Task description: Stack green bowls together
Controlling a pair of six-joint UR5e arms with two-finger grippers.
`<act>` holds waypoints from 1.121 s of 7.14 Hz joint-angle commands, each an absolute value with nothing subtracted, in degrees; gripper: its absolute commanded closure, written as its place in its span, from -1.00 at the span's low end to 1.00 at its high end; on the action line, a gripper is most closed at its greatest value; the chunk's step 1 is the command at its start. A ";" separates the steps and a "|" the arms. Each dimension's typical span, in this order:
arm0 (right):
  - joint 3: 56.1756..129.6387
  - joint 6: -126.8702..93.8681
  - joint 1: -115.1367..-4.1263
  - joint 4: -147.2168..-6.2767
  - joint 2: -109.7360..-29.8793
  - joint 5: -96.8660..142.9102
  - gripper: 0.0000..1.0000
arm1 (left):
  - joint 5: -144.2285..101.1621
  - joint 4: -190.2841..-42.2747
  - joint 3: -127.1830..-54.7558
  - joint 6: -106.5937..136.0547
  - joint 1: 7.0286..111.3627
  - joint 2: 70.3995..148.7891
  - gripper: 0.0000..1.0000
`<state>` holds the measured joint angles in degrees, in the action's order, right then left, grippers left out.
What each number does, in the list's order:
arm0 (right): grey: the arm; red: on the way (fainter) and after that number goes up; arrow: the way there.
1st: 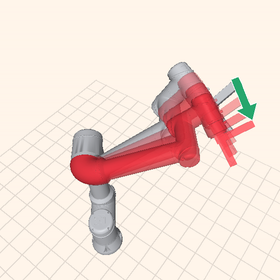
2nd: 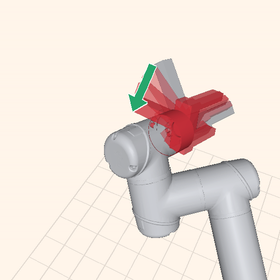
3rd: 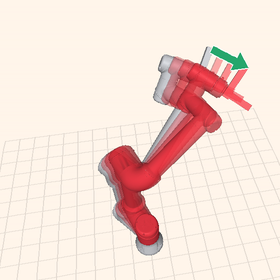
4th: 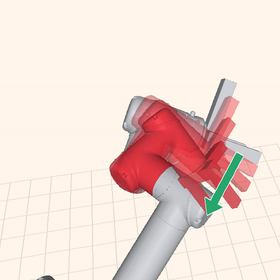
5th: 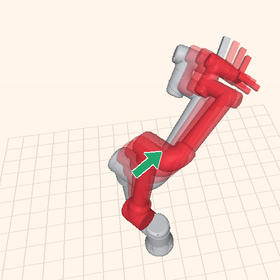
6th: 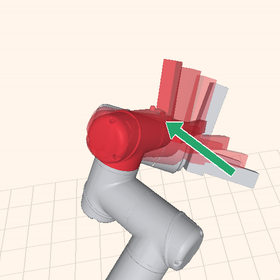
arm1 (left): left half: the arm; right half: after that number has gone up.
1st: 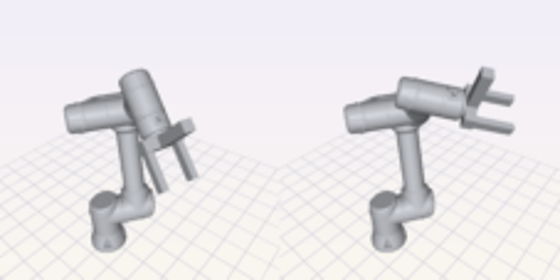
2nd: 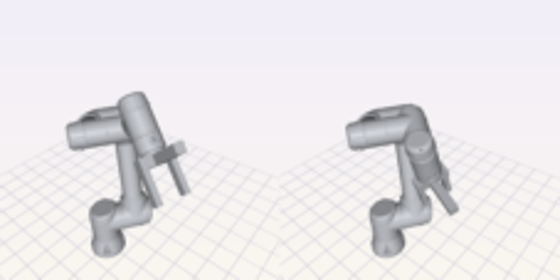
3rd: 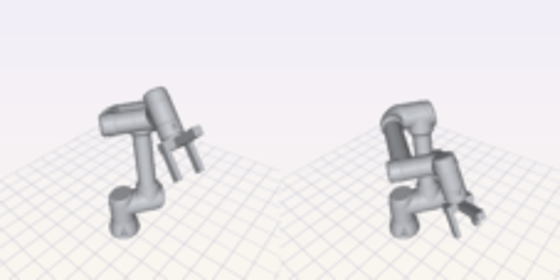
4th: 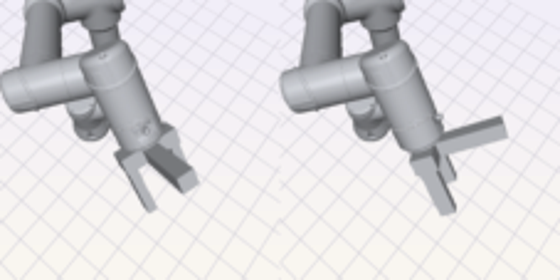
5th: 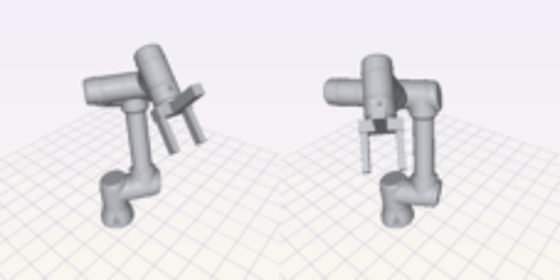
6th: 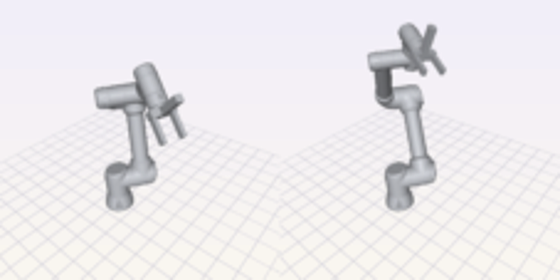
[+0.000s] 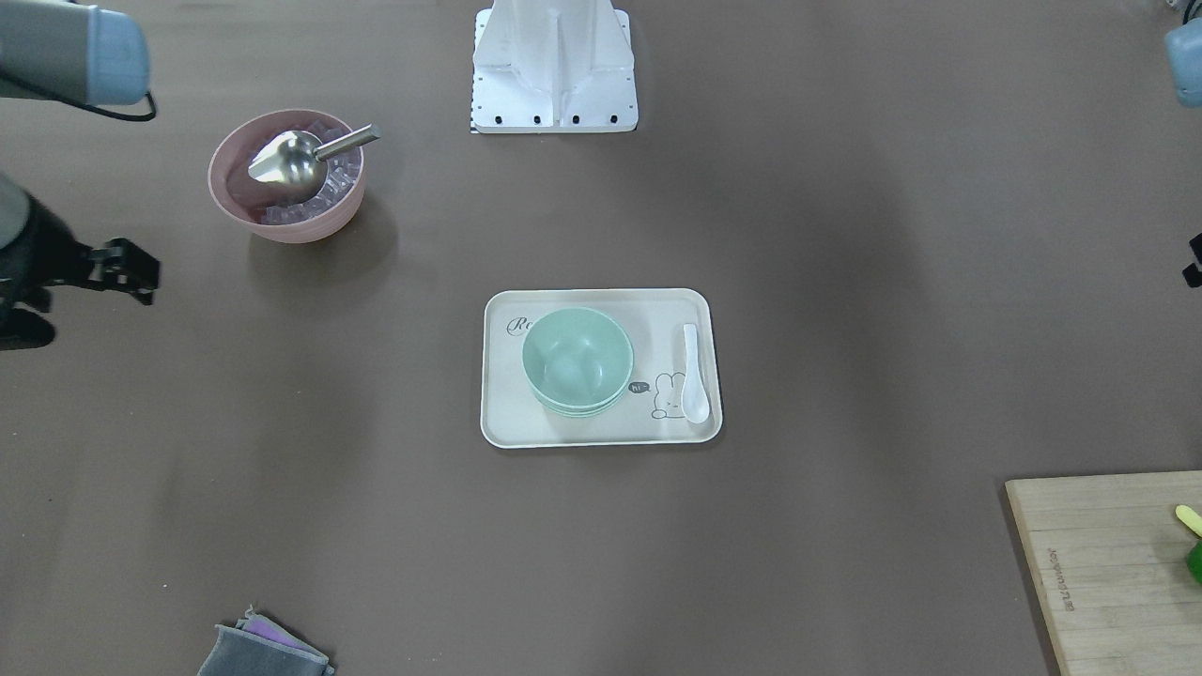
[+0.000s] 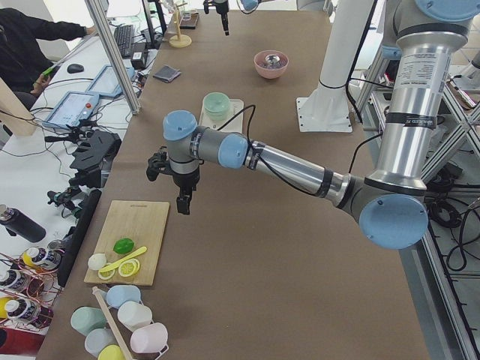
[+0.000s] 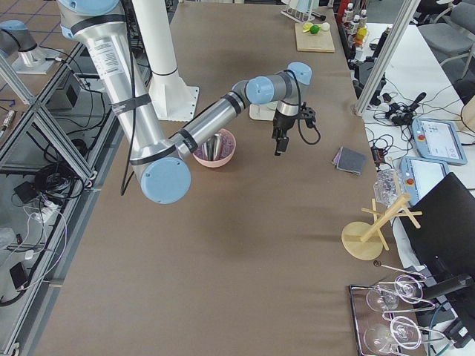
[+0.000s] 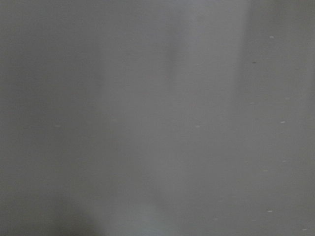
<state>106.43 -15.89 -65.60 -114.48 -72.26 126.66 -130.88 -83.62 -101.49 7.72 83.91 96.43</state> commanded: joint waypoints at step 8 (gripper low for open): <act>92.72 8.44 -89.47 -98.43 -89.12 131.48 -1.00 | -134.30 -86.13 -97.38 2.20 90.70 90.35 -0.96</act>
<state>92.23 8.45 -88.61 -98.03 -89.13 131.49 -134.53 -86.22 -97.41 2.02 90.75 90.09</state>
